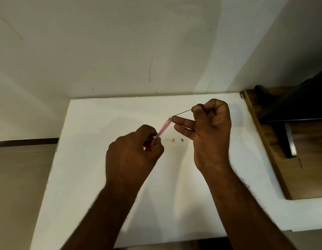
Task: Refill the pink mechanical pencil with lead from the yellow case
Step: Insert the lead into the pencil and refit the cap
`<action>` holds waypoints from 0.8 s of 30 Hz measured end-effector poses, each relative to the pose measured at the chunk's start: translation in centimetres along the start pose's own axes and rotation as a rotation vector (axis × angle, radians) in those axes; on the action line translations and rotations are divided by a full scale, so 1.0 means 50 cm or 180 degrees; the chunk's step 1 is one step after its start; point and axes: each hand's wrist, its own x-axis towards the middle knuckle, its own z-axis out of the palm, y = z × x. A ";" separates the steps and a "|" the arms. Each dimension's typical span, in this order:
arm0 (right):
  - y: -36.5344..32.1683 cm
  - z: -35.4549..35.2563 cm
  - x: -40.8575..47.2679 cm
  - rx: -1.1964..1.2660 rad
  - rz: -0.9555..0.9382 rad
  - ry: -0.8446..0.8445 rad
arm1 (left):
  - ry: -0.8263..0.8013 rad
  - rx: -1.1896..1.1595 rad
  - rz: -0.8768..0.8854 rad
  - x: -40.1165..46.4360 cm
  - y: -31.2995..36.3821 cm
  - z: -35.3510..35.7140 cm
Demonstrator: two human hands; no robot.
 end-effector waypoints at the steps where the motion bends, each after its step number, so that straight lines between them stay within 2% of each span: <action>1: 0.001 0.000 0.001 -0.0023 -0.0011 -0.0007 | -0.0006 -0.0006 -0.0001 0.000 0.000 0.000; 11: 0.002 -0.004 0.000 -0.0262 -0.0222 -0.0062 | -0.0041 0.0038 0.0005 0.000 -0.001 0.002; 17: 0.006 -0.006 -0.002 -0.0855 -0.0586 -0.0198 | -0.0078 0.0073 0.0029 0.002 -0.005 0.001; 24: 0.019 -0.015 0.004 -0.1332 -0.0209 -0.0541 | -0.0114 0.0010 0.0068 0.003 -0.009 -0.001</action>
